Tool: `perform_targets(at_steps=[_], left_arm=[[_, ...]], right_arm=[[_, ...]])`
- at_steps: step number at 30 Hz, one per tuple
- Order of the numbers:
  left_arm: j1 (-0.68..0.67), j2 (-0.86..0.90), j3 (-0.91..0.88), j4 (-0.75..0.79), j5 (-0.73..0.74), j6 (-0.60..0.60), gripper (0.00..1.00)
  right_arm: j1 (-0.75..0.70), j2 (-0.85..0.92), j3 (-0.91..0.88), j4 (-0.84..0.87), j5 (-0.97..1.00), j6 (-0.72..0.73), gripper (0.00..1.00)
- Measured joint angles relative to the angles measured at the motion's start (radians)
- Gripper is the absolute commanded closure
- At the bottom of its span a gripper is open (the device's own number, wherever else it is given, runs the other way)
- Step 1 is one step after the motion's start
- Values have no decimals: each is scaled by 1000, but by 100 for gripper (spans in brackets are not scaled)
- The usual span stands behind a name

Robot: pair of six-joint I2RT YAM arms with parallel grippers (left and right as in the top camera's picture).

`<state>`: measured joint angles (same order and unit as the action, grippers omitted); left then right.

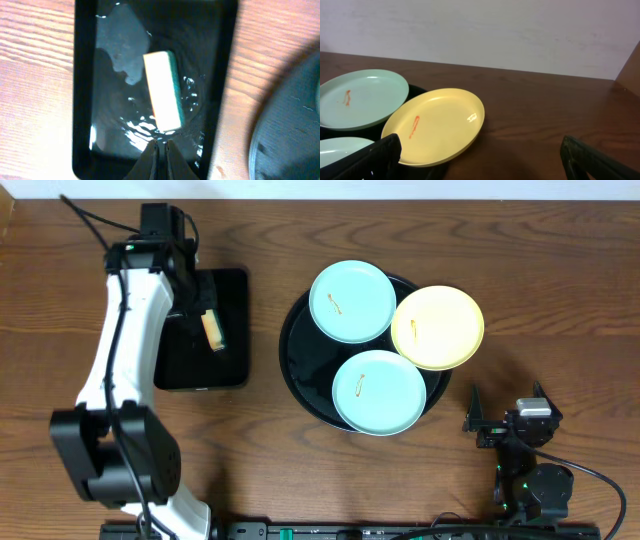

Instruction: Clean dirty plates on tray and stack at the side

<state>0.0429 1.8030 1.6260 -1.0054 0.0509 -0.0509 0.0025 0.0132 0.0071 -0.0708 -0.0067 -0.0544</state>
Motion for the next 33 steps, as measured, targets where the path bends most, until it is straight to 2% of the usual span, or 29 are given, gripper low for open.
perform_targets(at_steps=[3, 4, 6, 7, 10, 15, 17, 26, 31, 33], left_arm=[[0, -5, 0, -11, 27, 0, 92], [0, 2, -4, -5, 33, 0, 89], [0, 17, -25, 13, 40, 6, 49], [0, 29, -41, 31, 47, 3, 39], [0, 65, -69, 80, 46, 0, 34], [0, 138, -79, 136, 16, -1, 35], [0, 159, -79, 151, 10, -3, 39], [0, 213, -80, 180, -2, -4, 41], [0, 213, -80, 181, -3, -13, 53], [0, 213, -80, 184, -2, -23, 54]], right_arm=[[0, 0, 0, 0, 0, 0, 1], [0, 0, 0, 0, 0, 0, 1], [0, 0, 0, 0, 0, 0, 1], [0, 0, 0, 0, 0, 0, 1], [0, 0, 0, 0, 0, 0, 1], [0, 0, 0, 0, 0, 0, 1], [0, 0, 0, 0, 0, 0, 1], [0, 0, 0, 0, 0, 0, 1], [0, 0, 0, 0, 0, 0, 1], [0, 0, 0, 0, 0, 0, 1]])
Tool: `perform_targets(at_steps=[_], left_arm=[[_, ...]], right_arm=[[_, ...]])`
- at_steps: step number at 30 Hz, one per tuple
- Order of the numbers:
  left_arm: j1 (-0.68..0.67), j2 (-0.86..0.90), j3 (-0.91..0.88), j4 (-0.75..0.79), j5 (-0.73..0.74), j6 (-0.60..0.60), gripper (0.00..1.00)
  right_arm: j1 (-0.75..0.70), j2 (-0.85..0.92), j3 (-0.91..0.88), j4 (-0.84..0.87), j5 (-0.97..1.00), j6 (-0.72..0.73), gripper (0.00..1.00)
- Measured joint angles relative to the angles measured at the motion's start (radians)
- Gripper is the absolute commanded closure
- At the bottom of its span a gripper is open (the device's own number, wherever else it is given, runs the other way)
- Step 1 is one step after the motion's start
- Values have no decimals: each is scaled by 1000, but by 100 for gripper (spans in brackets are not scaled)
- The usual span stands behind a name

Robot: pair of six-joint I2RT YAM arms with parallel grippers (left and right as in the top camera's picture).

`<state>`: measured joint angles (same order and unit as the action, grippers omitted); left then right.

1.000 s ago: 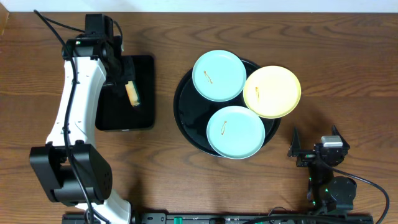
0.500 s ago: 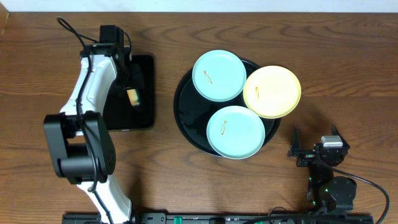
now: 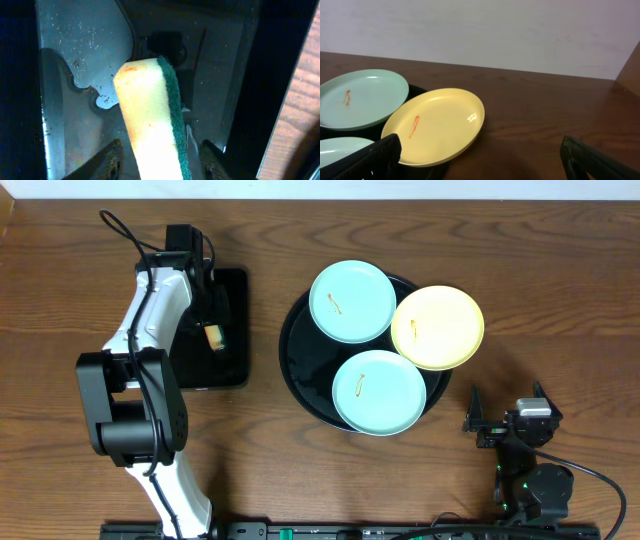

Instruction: Clean dirty plates on tray and stack at the side

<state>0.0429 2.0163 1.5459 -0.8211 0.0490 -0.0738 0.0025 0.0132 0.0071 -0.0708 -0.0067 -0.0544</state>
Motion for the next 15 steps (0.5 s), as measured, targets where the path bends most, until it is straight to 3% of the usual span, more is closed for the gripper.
perform_targets(at_steps=[9, 15], left_arm=[[0, 0, -37, 54, 1, -6, 51], [0, 0, -69, 73, 4, -12, 80]], right_arm=[[0, 0, 0, 0, 0, 0, 1], [0, 0, 0, 0, 0, 0, 1]])
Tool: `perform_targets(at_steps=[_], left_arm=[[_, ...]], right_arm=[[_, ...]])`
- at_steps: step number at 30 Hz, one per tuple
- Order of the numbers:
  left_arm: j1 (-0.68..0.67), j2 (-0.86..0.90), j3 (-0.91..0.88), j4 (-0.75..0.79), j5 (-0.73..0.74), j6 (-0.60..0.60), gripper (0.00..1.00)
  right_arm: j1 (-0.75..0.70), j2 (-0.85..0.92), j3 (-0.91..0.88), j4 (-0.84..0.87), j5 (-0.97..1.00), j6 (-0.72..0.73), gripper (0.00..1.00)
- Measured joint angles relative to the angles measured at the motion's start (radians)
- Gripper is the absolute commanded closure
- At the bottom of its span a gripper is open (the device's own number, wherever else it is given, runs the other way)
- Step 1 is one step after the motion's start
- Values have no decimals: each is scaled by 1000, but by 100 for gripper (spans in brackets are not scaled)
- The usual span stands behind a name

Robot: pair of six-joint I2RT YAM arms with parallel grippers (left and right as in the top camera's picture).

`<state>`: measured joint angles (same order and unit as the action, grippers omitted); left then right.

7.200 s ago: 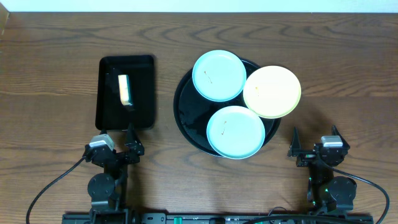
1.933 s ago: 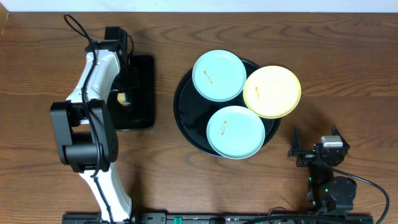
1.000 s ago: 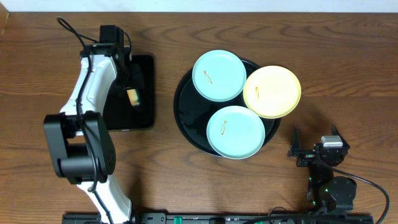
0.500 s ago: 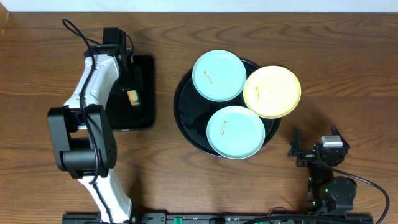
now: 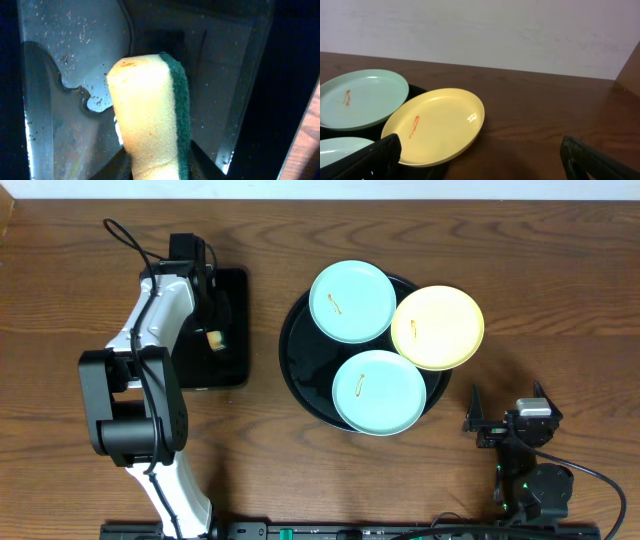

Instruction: Clean dirty plates on tray and stack at the side

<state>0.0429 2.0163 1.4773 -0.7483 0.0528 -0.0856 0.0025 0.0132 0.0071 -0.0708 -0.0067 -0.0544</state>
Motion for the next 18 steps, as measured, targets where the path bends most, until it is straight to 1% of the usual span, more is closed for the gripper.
perform_targets(at_steps=[3, 10, 18], left_arm=[[-1, 0, 0, 5, 1, -3, 92], [-2, -31, -3, -4, 20, 0, 92], [-2, -175, -7, -34, 189, 0, 92]], right_arm=[[0, 0, 0, 0, 0, 0, 1], [0, 0, 0, 0, 0, 0, 1], [0, 0, 0, 0, 0, 0, 1]])
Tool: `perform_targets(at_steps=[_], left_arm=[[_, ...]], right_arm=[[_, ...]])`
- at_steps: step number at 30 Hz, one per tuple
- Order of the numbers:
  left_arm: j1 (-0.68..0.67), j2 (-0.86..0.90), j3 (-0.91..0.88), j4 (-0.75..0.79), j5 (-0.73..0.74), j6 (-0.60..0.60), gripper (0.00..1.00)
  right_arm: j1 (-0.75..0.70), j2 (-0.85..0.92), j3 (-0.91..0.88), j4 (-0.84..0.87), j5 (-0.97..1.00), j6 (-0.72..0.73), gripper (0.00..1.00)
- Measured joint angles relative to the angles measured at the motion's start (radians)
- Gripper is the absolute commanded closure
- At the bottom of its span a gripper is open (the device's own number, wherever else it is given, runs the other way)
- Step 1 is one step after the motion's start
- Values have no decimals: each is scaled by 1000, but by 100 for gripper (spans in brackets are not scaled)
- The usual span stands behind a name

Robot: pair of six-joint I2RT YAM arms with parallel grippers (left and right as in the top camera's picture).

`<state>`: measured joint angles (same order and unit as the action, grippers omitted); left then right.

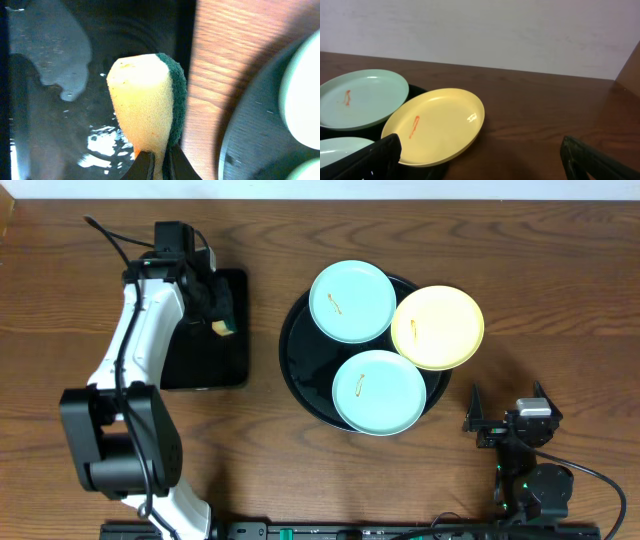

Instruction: Clean dirty plates on tray and stack at the side

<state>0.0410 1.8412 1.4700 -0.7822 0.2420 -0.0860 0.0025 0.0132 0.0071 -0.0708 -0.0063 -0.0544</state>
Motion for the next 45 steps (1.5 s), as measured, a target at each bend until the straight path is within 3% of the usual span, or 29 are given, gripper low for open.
perform_targets(at_steps=[17, 19, 20, 21, 24, 35, 38, 40, 43, 45], left_arm=[[40, 143, -24, -6, 45, 8, 88], [55, 151, -24, -7, 35, 12, 83], [66, 151, -24, -11, 20, 8, 66], [70, 151, -24, -13, 10, 14, 56], [86, 151, -24, -21, -32, 10, 44], [99, 138, -22, -30, -125, 1, 45], [99, 105, -22, -49, -181, -28, 57], [99, 78, -21, -62, -208, -46, 60], [99, 56, -19, -79, -232, -66, 59], [99, 55, -16, -90, -242, -75, 51]], right_arm=[[0, 0, 0, 0, 0, 0, 1], [0, 0, 0, 0, 0, 0, 1], [0, 0, 0, 0, 0, 0, 1], [0, 0, 0, 0, 0, 0, 1], [0, 0, 0, 0, 0, 0, 1], [0, 0, 0, 0, 0, 0, 1], [0, 0, 0, 0, 0, 0, 1], [0, 0, 0, 0, 0, 0, 1], [0, 0, 0, 0, 0, 0, 1], [0, 0, 0, 0, 0, 0, 1]])
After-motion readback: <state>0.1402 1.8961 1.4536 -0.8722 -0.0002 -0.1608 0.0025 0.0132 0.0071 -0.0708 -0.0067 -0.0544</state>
